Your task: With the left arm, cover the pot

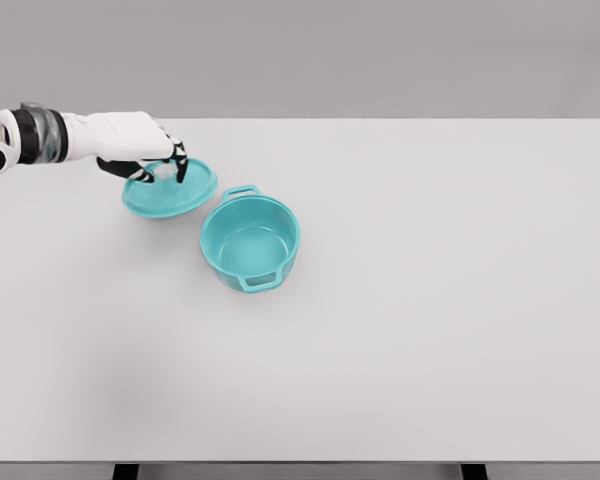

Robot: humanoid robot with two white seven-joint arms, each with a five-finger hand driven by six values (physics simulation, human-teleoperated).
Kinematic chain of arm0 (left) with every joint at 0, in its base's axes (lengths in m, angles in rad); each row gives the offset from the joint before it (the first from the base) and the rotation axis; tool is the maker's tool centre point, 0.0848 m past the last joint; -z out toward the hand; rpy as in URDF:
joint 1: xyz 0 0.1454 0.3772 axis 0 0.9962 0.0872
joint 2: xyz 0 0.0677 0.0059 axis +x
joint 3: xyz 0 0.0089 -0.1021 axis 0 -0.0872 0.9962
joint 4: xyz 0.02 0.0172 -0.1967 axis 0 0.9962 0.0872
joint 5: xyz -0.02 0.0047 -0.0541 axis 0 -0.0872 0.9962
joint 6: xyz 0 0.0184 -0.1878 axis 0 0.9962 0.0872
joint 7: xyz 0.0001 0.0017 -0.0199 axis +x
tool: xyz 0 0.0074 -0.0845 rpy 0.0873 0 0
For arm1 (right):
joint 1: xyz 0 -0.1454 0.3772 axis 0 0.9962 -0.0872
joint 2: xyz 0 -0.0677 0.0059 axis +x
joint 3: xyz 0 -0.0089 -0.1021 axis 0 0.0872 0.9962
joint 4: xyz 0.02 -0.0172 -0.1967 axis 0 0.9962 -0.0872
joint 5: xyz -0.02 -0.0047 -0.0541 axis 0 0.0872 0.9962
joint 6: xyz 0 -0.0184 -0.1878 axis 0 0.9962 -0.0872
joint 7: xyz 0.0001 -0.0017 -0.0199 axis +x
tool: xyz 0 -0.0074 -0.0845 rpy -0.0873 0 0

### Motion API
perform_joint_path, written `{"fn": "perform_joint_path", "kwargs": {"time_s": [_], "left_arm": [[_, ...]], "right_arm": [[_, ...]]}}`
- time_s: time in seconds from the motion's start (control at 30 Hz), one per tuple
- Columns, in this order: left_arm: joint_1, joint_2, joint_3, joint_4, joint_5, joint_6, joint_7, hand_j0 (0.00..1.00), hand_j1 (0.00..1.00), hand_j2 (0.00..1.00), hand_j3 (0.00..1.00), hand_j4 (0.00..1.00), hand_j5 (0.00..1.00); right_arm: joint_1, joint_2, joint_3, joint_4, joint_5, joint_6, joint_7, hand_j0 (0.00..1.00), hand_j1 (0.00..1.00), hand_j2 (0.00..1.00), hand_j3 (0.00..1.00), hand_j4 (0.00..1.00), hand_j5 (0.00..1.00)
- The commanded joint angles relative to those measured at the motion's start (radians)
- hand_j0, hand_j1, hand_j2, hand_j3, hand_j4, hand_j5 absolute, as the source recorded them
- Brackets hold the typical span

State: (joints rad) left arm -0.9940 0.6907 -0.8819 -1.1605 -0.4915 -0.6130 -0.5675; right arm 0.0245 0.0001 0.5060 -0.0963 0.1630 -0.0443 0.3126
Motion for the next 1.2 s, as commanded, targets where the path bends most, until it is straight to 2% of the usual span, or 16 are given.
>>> {"fn": "perform_joint_path", "kwargs": {"time_s": [0.0,0.27,0.5,0.63,0.83,1.17], "left_arm": [[0.0,0.006,0.001,-0.028,0.01,0.002,0.0,0.51,0.51,0.51,0.51,0.51,0.51],[-0.011,0.021,0.001,-0.131,0.021,0.002,0.0,0.51,0.51,0.51,0.51,0.51,0.51],[-0.011,0.056,0.003,-0.212,0.1,0.002,0.0,0.51,0.51,0.51,0.51,0.51,0.51],[-0.008,0.058,0.001,-0.235,0.116,0.002,0.001,0.51,0.51,0.51,0.51,0.51,0.51],[0.02,0.079,0.001,-0.369,0.128,0.002,0.005,0.52,0.52,0.52,0.52,0.52,0.52],[0.06,0.064,-0.002,-0.387,0.122,0.002,0.006,0.52,0.52,0.52,0.52,0.52,0.52]], "right_arm": [[0.0,0.0,0.0,0.0,0.0,0.0,0.0,1.0,1.0,1.0,1.0,1.0,1.0],[0.0,0.0,0.0,0.0,0.0,0.0,0.0,1.0,1.0,1.0,1.0,1.0,1.0],[0.0,0.0,0.0,0.0,0.0,0.0,0.0,1.0,1.0,1.0,1.0,1.0,1.0],[0.0,0.0,0.0,0.001,0.0,0.0,0.0,1.0,1.0,1.0,1.0,1.0,1.0],[0.0,0.0,0.0,0.0,0.0,0.0,0.0,1.0,1.0,1.0,1.0,1.0,1.0],[0.0,0.0,0.0,0.001,0.0,0.0,0.0,1.0,1.0,1.0,1.0,1.0,1.0]]}}
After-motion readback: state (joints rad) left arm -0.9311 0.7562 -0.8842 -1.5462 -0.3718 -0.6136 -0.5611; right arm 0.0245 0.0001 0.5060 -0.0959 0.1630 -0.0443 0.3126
